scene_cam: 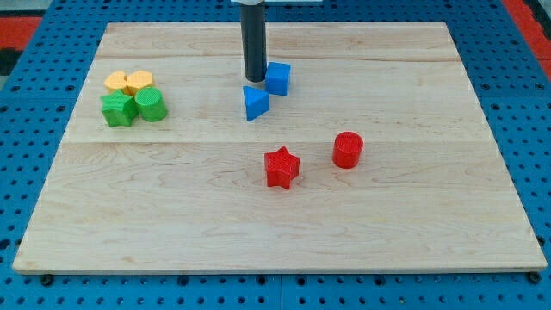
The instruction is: Push blue triangle towards center right
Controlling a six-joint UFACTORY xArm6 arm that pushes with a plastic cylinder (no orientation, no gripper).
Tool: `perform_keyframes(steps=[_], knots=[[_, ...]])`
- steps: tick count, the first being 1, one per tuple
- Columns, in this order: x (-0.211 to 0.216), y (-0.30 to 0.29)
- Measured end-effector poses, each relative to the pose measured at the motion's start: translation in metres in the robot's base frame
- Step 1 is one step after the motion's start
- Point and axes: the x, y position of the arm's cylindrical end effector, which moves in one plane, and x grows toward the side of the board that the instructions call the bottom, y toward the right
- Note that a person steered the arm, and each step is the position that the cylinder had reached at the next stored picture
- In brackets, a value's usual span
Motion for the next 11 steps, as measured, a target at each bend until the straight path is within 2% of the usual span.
perform_keyframes(steps=[3,5,6,7,8,9,10,11], knots=[[0.005,0.098],[-0.013,-0.011],[0.008,-0.06],[0.048,-0.066],[0.064,-0.019],[0.054,0.029],[0.054,0.038],[0.041,0.01]])
